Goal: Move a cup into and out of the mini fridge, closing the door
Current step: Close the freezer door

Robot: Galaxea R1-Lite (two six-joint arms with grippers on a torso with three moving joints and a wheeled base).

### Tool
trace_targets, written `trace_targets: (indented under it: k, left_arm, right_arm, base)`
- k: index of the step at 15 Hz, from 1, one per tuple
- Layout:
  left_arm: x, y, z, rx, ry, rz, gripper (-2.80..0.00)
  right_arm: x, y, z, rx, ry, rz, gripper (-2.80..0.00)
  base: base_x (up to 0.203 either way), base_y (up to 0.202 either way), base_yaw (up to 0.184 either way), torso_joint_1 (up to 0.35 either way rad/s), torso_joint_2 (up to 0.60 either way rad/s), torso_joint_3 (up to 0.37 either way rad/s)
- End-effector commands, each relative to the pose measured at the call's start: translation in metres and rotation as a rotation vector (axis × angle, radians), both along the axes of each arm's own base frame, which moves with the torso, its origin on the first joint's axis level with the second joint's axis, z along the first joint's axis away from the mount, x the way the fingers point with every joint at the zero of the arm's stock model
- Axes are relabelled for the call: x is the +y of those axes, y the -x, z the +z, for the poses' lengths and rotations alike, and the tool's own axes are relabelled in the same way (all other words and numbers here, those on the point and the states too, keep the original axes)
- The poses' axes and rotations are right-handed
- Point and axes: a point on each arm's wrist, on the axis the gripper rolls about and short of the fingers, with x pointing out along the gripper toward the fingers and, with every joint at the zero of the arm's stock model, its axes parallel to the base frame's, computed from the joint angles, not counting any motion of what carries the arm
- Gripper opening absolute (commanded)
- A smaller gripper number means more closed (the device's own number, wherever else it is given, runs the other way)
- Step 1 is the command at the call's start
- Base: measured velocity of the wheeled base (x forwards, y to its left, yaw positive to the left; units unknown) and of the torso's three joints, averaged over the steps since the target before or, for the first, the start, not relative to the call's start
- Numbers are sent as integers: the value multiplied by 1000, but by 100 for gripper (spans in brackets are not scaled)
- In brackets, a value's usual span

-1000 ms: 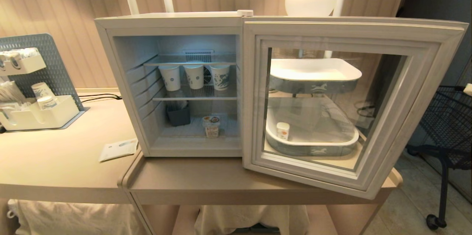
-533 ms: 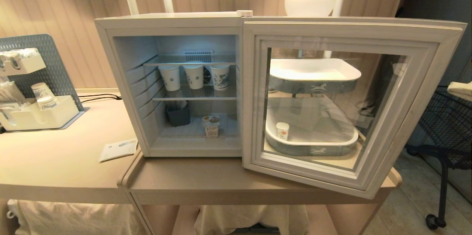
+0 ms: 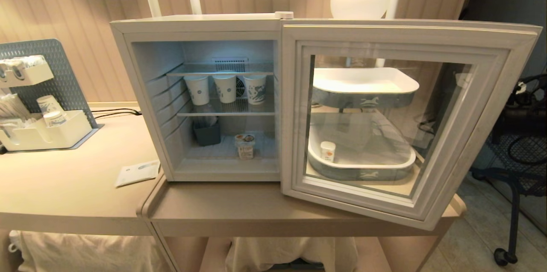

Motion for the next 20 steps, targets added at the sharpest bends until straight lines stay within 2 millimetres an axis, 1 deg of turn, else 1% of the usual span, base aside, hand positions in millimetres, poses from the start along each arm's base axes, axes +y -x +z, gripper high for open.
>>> trace_targets:
  k: [1, 4, 7, 10, 13, 18, 20]
  left_arm:
    - [0, 0, 0, 1, 1, 0, -280]
    - [0, 0, 0, 1, 0, 0, -280]
    - [0, 0, 0, 1, 1, 0, -280]
    - [0, 0, 0, 1, -1, 0, -280]
    - [0, 0, 0, 0, 1, 0, -280]
    - [0, 0, 0, 1, -1, 0, -280]
    - [0, 0, 0, 1, -1, 0, -280]
  right_arm:
    - [11, -1, -5, 28, -10, 20, -280]
    - [25, 16, 6, 39, 23, -3, -280]
    - [38, 46, 34, 6, 40, -5, -280]
    - [56, 82, 63, 33, 29, 7, -280]
    - [77, 118, 84, 43, 29, 25, -280]
    - [104, 175, 112, 13, 45, 41, -280]
    - [118, 203, 124, -27, 61, 58, -280]
  base:
    - [0, 0, 0, 0, 0, 0]
    - [0, 0, 0, 0, 0, 0]
    - [0, 0, 0, 0, 0, 0]
    - [0, 0, 0, 0, 0, 0]
    - [0, 0, 0, 0, 0, 0]
    - [0, 0, 0, 0, 0, 0]
    - [0, 0, 0, 0, 0, 0]
